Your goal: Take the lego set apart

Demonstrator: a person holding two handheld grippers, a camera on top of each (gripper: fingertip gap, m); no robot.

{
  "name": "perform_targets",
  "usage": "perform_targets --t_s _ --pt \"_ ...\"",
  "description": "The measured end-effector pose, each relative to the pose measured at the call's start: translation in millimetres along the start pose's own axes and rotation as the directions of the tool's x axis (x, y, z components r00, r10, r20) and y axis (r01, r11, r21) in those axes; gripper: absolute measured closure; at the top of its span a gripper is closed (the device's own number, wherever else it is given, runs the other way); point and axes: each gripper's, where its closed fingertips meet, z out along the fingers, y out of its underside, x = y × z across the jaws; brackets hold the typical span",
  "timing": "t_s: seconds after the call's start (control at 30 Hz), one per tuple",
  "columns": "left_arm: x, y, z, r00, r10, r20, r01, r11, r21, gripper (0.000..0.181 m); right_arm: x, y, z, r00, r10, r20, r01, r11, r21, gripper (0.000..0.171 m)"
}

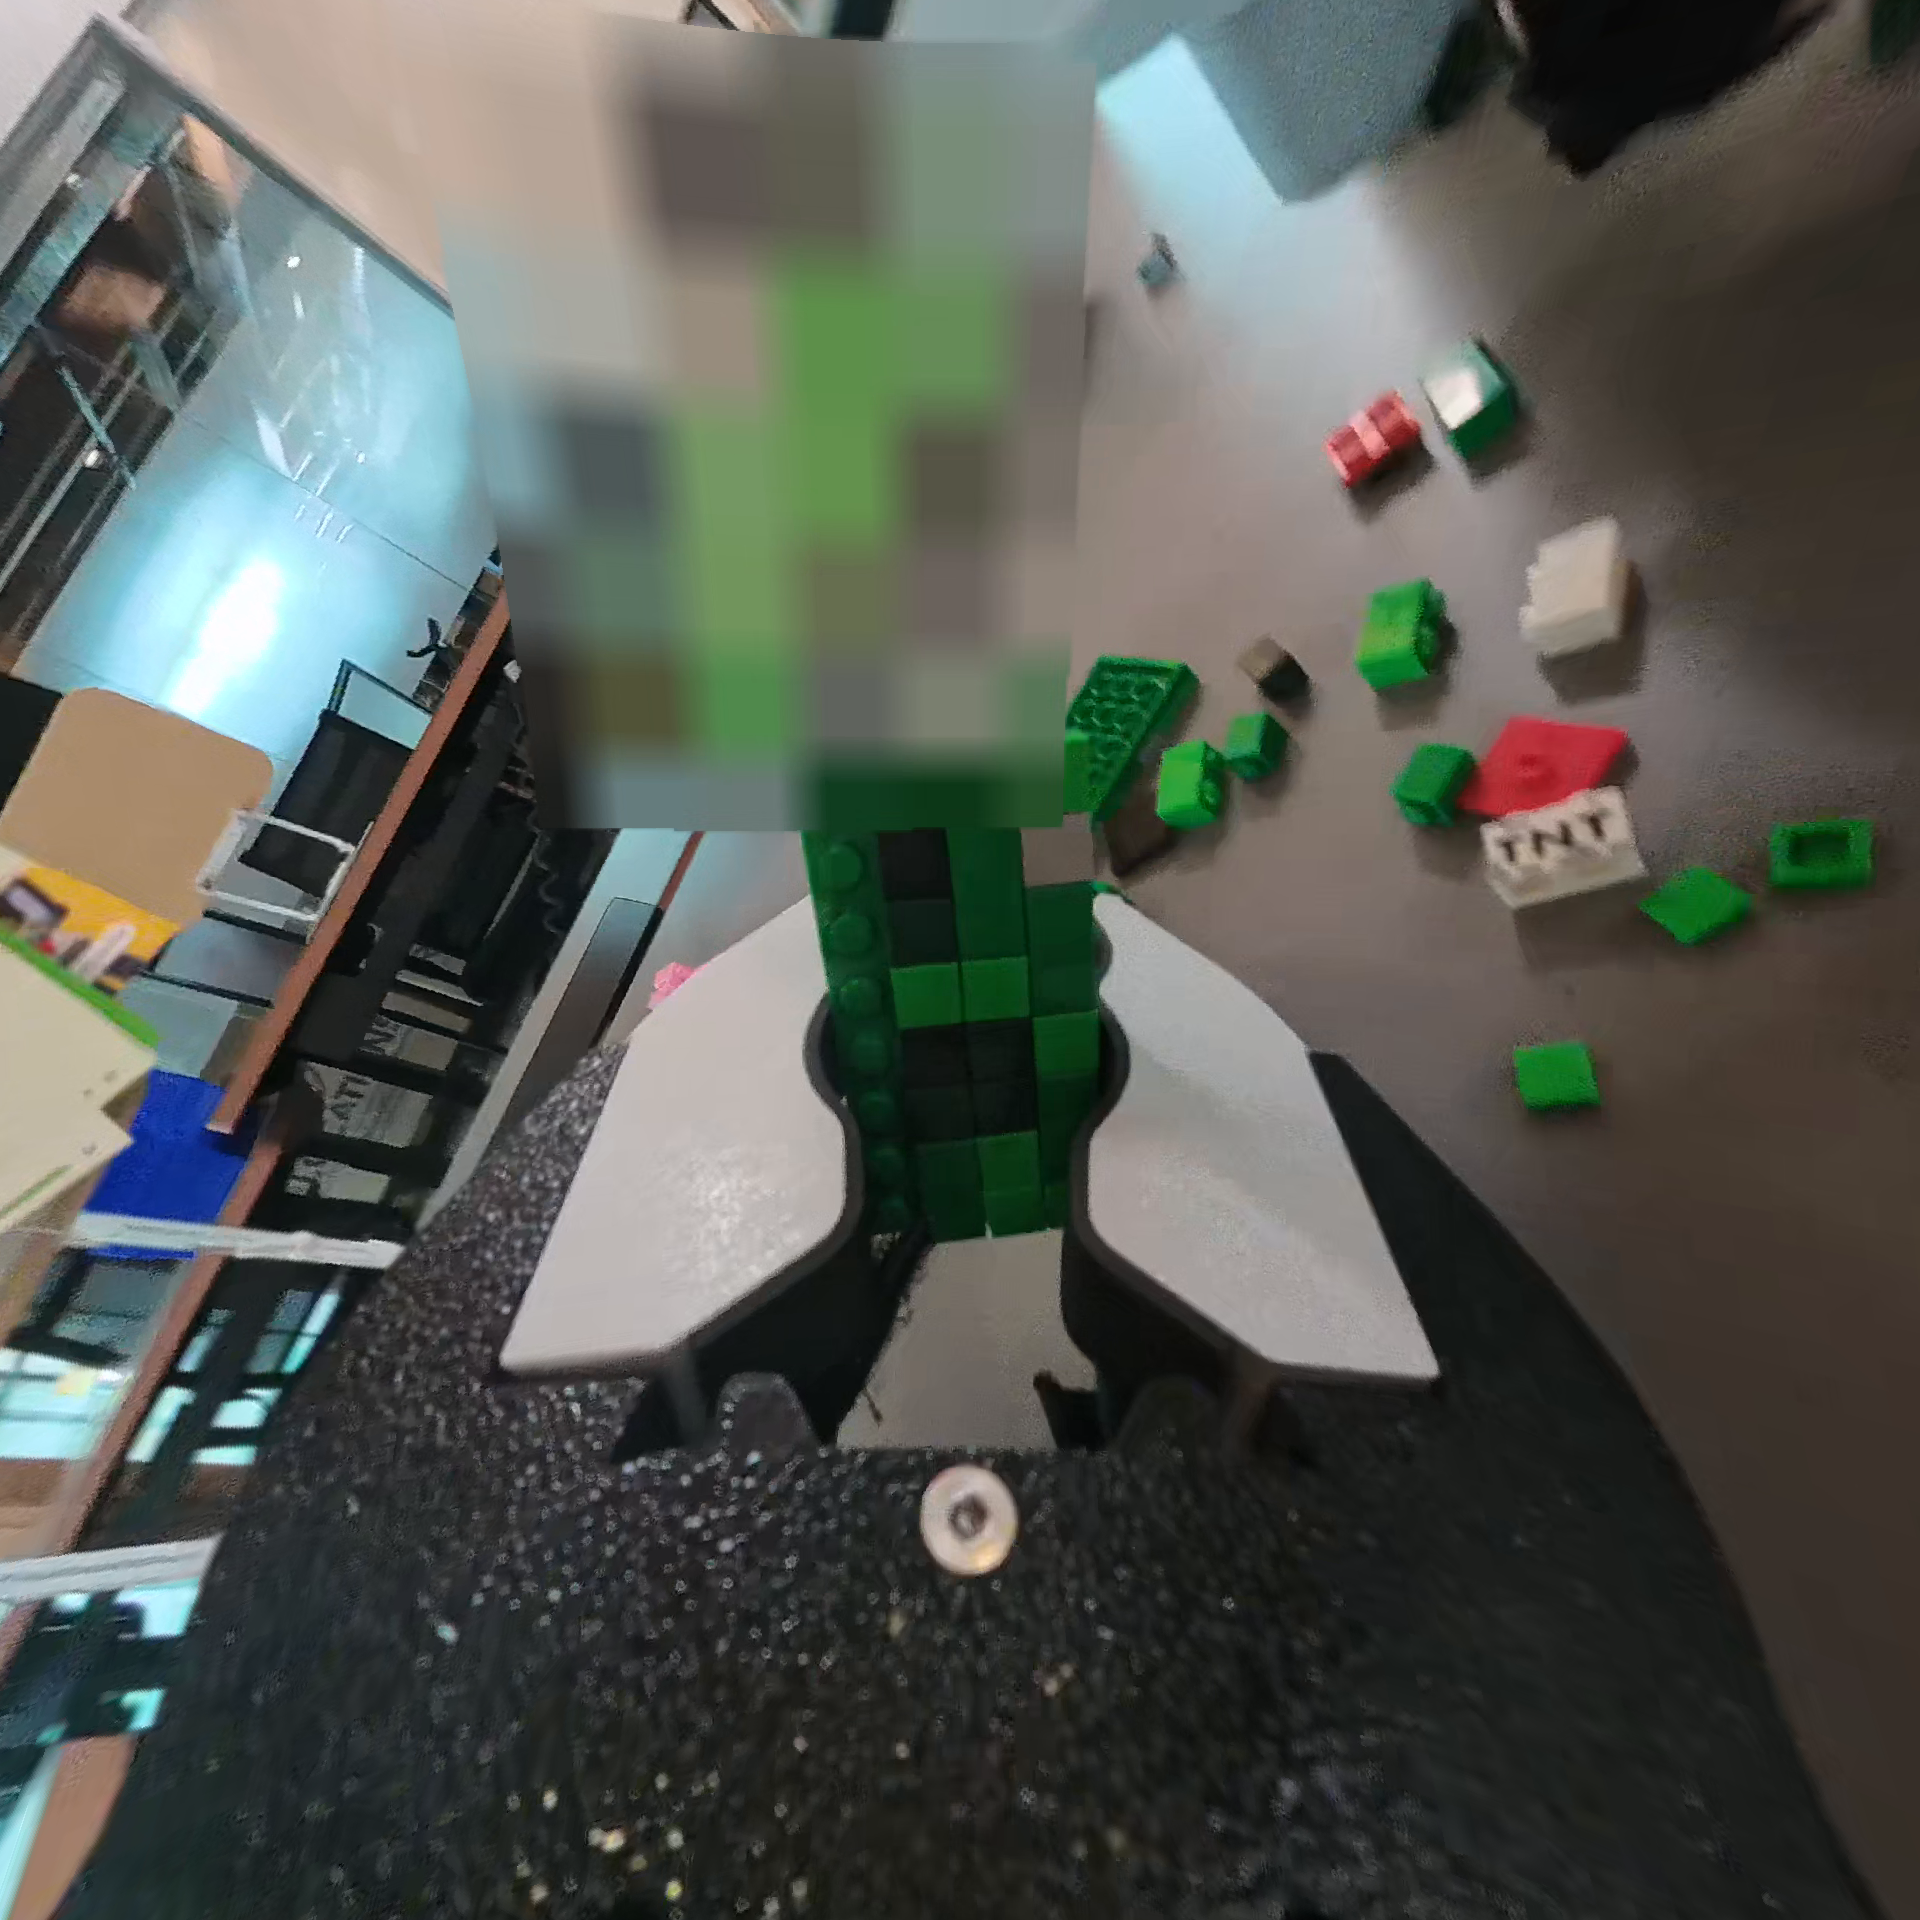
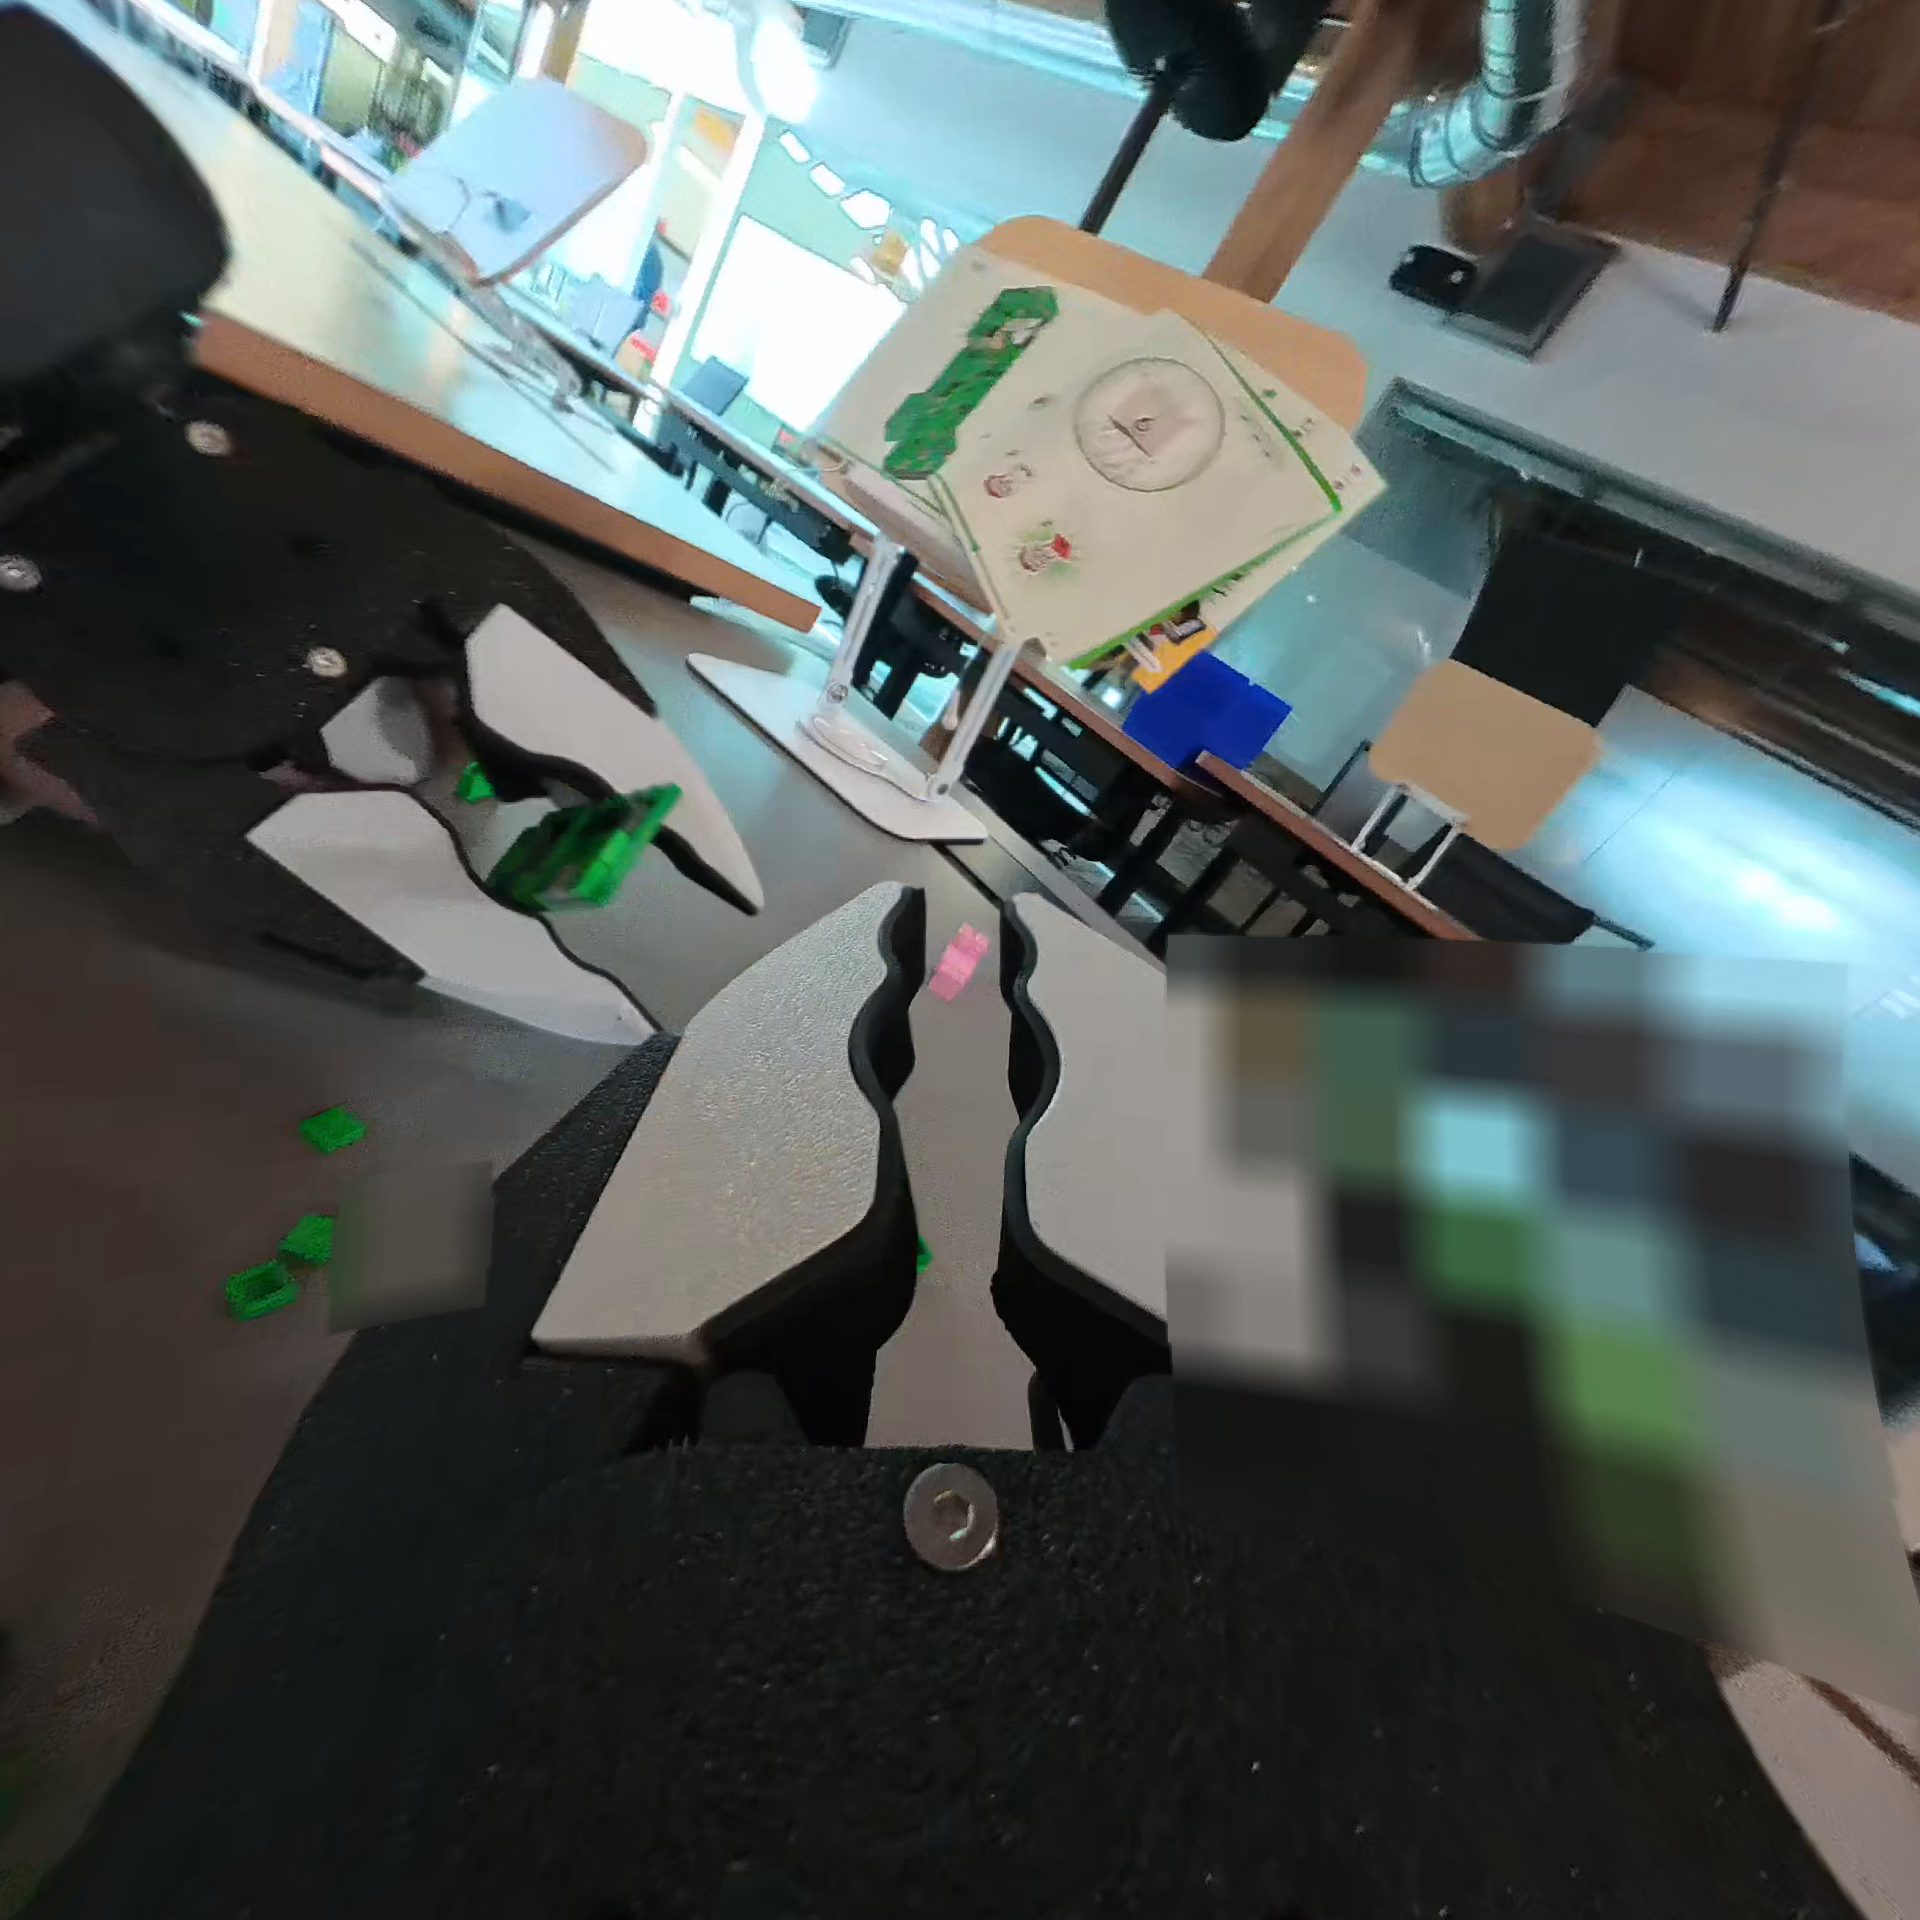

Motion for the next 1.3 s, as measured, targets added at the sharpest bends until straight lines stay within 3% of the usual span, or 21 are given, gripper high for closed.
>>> perform_targets --t_s 0.03,0.3,0.53,0.67,0.8,0.9,1.13,1.3 --pt "-5.5 -1.5 -0.2 0.999 -0.041 0.016 0.040 0.999 0.019 0.142 6.2 3.5 1.5 1.000 0.030 -0.002 -0.030 1.000 0.005 0.159" --pt "-37.0 -1.5 5.7 0.973 -0.202 0.113 0.192 0.977 0.090 0.141 30.0 30.6 17.7 0.996 0.084 -0.011 -0.084 0.996 0.029 0.165" --pt "-28.8 -15.5 36.0 0.979 -0.202 0.005 0.200 0.970 0.135 0.141 20.5 22.1 14.6 0.997 0.061 0.046 -0.064 0.995 0.081 0.164" --pt "-10.7 -44.8 29.5 0.968 -0.183 -0.171 0.228 0.924 0.307 0.141 3.7 12.9 11.7 0.995 -0.044 0.090 0.033 0.992 0.118 0.161" --pt "-10.5 -43.6 27.6 0.965 -0.195 -0.172 0.240 0.924 0.296 0.139 -16.5 -1.5 1.5 0.977 -0.036 0.210 -0.006 0.980 0.199 0.156" --pt "-9.8 -34.7 30.8 0.982 -0.149 -0.116 0.173 0.957 0.233 0.139 -25.5 -7.6 -2.7 0.969 -0.017 0.245 -0.037 0.977 0.211 0.153" --pt "5.8 -45.5 23.6 0.993 0.121 0.004 -0.119 0.964 0.236 0.142 -42.7 -7.2 -2.8 0.961 -0.069 0.266 0.020 0.983 0.182 0.151" --pt "10.6 -44.6 23.5 0.991 0.129 -0.018 -0.122 0.967 0.223 0.142 -39.1 -7.2 -2.6 0.968 -0.082 0.239 0.037 0.982 0.185 0.151"
